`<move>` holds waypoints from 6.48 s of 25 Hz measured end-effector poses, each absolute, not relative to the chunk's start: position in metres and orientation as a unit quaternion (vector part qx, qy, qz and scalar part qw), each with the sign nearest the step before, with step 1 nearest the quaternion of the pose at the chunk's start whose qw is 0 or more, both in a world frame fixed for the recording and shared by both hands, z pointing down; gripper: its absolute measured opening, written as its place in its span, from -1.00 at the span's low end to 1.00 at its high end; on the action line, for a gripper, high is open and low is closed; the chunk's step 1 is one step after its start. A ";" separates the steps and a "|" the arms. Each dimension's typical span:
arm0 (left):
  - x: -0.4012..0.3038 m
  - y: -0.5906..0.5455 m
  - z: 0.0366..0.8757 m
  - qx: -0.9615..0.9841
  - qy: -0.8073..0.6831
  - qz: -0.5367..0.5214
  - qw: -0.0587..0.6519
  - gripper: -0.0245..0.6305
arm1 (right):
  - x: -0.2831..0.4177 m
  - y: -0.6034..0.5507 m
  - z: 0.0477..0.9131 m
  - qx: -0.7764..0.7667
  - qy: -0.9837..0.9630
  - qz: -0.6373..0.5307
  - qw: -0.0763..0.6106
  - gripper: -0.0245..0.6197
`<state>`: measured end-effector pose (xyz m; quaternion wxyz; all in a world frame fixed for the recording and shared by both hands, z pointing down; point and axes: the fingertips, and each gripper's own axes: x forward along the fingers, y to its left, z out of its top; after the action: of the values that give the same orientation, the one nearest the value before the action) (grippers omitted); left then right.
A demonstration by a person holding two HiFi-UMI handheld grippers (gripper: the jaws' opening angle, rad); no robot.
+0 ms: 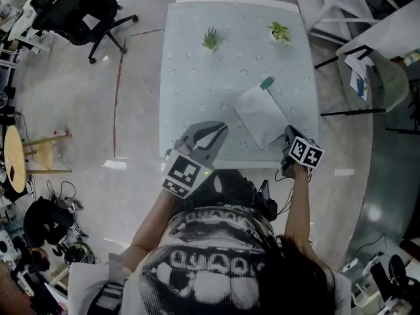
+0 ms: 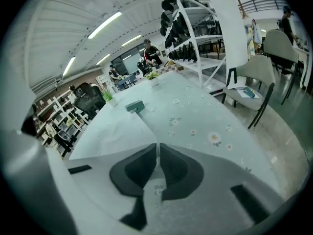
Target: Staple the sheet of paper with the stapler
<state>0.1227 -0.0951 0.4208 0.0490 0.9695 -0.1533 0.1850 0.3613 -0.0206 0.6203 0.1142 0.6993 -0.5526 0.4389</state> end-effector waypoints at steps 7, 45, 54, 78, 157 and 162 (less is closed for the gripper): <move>0.125 -0.100 0.424 0.972 -0.147 0.178 0.050 -0.89 | 0.365 -0.026 0.600 0.700 -0.573 0.404 0.131 -0.52; 0.138 -0.143 0.464 0.958 -0.213 0.162 0.099 -0.89 | 0.294 -0.193 0.613 0.159 -0.777 0.102 0.601 -0.91; 0.152 -0.149 0.474 0.959 -0.213 0.153 0.110 -0.89 | 0.295 -0.195 0.619 0.120 -0.752 0.130 0.635 -0.90; 0.189 -0.138 0.480 0.966 -0.176 0.147 0.117 -0.89 | 0.292 -0.192 0.625 0.119 -0.725 0.132 0.665 -0.91; 0.071 0.075 0.459 0.955 -0.186 0.208 0.099 -0.89 | 0.140 0.101 0.500 0.486 -0.826 0.232 0.166 -0.94; 0.076 0.109 0.463 0.955 -0.184 0.215 0.090 -0.89 | 0.146 0.131 0.501 0.488 -0.829 0.224 0.157 -0.94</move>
<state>0.0765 0.1088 0.4629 0.0896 0.9549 -0.1843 0.2148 0.1460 0.1314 0.5006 0.1569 0.4875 -0.8292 0.2239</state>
